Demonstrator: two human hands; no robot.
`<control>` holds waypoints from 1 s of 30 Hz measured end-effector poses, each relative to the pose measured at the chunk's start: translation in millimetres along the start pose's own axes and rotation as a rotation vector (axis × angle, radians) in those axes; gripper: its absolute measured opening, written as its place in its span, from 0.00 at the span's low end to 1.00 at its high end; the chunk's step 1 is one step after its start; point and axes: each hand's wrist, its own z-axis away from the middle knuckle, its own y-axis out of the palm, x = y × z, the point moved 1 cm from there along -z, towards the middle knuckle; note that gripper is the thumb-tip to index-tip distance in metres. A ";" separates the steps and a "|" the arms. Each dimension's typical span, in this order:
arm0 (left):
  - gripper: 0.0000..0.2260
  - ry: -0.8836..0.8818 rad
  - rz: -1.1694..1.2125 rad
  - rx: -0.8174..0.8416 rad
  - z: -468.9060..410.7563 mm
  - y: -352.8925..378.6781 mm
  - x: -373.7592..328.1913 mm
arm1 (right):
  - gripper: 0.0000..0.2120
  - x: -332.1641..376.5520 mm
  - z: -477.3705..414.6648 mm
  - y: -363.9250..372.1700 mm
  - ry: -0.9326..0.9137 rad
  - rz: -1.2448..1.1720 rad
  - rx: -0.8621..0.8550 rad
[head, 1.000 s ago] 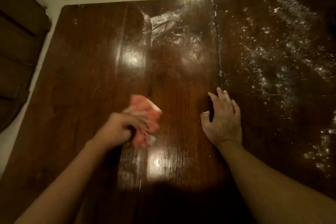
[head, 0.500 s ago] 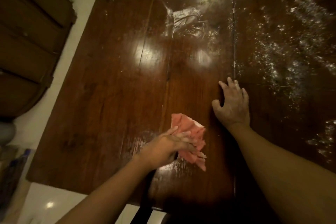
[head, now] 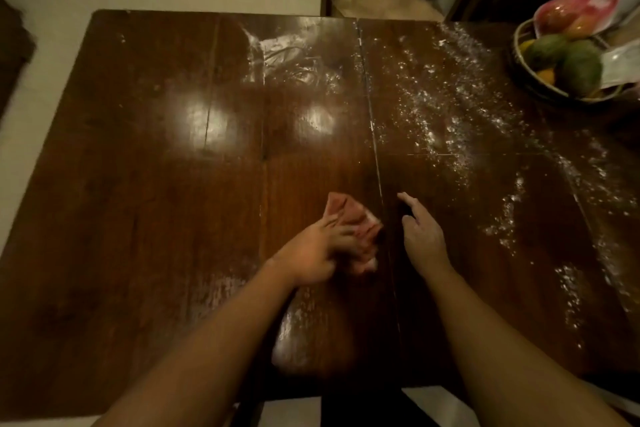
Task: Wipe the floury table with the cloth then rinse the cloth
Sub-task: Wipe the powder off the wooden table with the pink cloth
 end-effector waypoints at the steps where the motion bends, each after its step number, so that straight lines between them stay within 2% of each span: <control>1: 0.21 0.047 0.003 -0.013 25.2 -5.7 3.8 | 0.22 3.1 2.4 0.6 0.023 -0.010 -0.009; 3: 0.22 0.064 0.073 -0.018 76.0 -23.0 18.6 | 0.21 11.3 10.7 10.2 0.044 0.059 -0.020; 5: 0.28 -0.097 0.181 -0.057 121.1 -48.8 40.8 | 0.22 23.2 23.1 30.6 0.064 0.177 -0.043; 7: 0.32 -0.329 0.191 -0.217 165.4 -72.0 66.8 | 0.25 43.1 41.0 62.8 0.076 0.309 -0.017; 10: 0.25 -0.645 0.045 -0.571 239.2 -97.7 99.9 | 0.30 85.3 68.5 130.0 -0.032 0.512 0.145; 13: 0.23 -0.808 -0.069 -0.811 302.4 -111.3 123.3 | 0.31 133.8 89.8 204.0 -0.209 0.569 0.308; 15: 0.25 -0.775 -0.085 -0.766 330.6 -107.3 125.3 | 0.31 159.9 104.7 249.4 -0.308 0.554 0.385; 17: 0.27 -0.649 -0.105 -0.603 354.1 -95.9 115.1 | 0.30 171.0 118.7 286.4 -0.378 0.578 0.406; 20: 0.26 -0.395 -0.116 -0.366 389.8 -85.3 105.7 | 0.30 163.9 129.7 314.2 -0.440 0.645 0.264; 22: 0.21 -0.329 -0.106 -0.348 403.5 -100.4 113.7 | 0.30 158.0 132.2 318.8 -0.486 0.690 0.136; 24: 0.18 -0.499 -0.010 -0.512 408.3 -119.5 133.5 | 0.30 158.3 132.6 322.5 -0.485 0.710 0.076; 26: 0.23 -0.757 -0.029 -0.615 402.4 -136.8 156.0 | 0.29 161.0 133.5 327.7 -0.456 0.709 0.057; 28: 0.26 -0.885 -0.065 -0.572 387.2 -150.8 173.6 | 0.29 165.7 132.9 330.5 -0.425 0.697 0.034; 30: 0.28 -0.926 -0.126 -0.498 369.0 -161.9 188.3 | 0.29 169.9 129.6 332.5 -0.398 0.692 0.001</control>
